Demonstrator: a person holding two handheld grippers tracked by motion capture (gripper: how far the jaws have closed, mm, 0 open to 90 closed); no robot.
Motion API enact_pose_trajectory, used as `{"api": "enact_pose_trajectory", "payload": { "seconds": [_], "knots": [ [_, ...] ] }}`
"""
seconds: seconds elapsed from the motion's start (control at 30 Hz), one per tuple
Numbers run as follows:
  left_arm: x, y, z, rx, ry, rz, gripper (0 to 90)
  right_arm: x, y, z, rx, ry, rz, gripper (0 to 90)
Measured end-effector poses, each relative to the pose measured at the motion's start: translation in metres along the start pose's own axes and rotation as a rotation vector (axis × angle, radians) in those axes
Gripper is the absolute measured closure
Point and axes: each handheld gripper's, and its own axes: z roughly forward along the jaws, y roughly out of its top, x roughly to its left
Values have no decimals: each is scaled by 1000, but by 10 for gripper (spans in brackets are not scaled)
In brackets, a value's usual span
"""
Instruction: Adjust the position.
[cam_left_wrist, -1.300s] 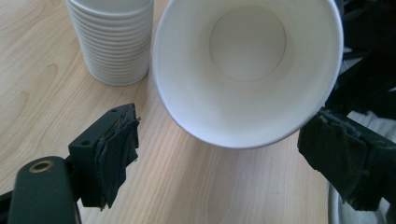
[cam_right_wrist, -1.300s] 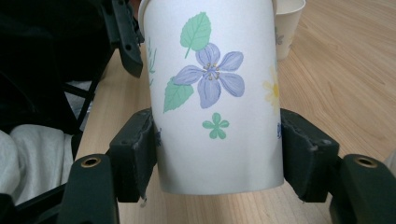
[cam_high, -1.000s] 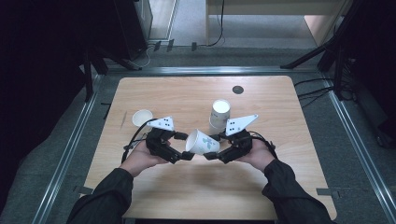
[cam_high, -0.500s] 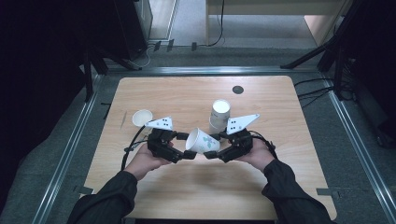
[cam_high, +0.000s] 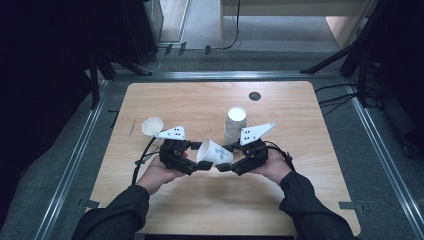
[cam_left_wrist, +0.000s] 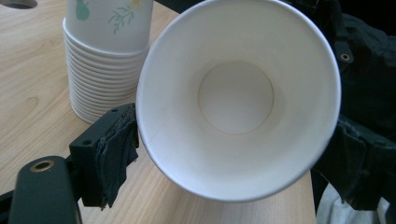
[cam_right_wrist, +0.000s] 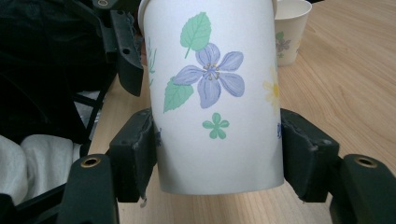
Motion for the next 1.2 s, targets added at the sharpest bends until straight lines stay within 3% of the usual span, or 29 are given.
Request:
{"api": "enact_pose_trajectory", "payload": {
  "seconds": [0.8,1.2],
  "knots": [
    [0,-3,1,12,2,15,210,-1,-3,7,37,18,3,336],
    [-2,-1,-1,1,6,26,217,0,-2,6,24,14,-6,322]
  ]
}}
